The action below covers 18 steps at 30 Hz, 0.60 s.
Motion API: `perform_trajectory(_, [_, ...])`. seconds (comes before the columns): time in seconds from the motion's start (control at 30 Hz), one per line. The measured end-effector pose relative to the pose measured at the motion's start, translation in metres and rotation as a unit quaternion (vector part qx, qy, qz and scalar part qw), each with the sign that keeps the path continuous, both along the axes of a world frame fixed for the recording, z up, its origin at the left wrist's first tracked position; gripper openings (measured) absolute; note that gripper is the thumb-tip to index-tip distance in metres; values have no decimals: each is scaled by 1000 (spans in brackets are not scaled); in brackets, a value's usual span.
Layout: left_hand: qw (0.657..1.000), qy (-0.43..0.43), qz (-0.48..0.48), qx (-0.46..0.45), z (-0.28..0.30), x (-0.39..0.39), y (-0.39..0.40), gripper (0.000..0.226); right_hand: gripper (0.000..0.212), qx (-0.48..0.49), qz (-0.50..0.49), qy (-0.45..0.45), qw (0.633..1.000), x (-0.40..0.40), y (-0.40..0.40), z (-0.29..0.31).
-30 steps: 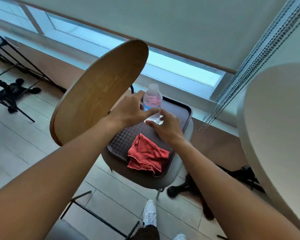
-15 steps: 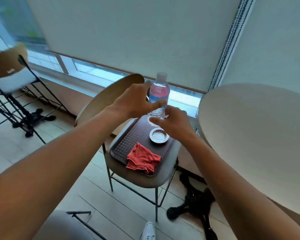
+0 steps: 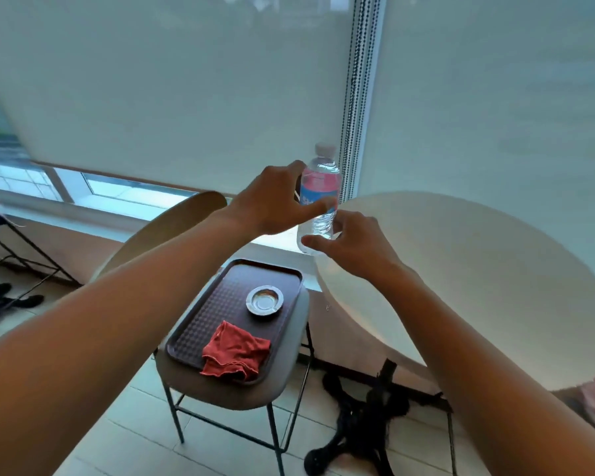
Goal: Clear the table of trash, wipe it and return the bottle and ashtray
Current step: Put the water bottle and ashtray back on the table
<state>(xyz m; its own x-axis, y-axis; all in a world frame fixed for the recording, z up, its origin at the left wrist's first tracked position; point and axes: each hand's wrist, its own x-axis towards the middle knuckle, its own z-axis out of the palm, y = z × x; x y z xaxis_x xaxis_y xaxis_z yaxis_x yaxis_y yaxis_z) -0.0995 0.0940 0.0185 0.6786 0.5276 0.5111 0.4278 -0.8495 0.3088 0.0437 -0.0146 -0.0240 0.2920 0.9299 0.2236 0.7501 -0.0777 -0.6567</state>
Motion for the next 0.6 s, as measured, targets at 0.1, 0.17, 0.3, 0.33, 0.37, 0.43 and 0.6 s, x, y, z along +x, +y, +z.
perform_trajectory(0.1, [1000, -2, -23, -7, 3, 31, 7, 55, 37, -15, -43, 1, 999, 23, -3, 4])
perform_trajectory(0.17, [999, -8, -44, -9, 7, 52, 14, 54, 37, -13, -72, -1, 997, 38, -1, 6])
perform_trajectory(0.3, [995, -14, -103, -4, 8, 89, 30, 50, 28, -9, -114, 3, 993, 61, 5, 7])
perform_trajectory(0.33, [993, -13, -117, 0, 8, 98, 35, 52, 31, -3, -121, 7, 993, 66, 7, 7])
perform_trajectory(0.37, [992, -14, -128, 2, 7, 106, 39, 54, 36, 2, -130, 11, 991, 71, 10, 7])
perform_trajectory(0.43, [989, -18, -147, 6, 6, 125, 49, 57, 41, 4, -157, 12, 988, 83, 15, 6])
perform_trajectory(0.6, [985, -26, -168, -6, -2, 169, 65, 59, 46, -7, -215, 23, 976, 118, 30, -2])
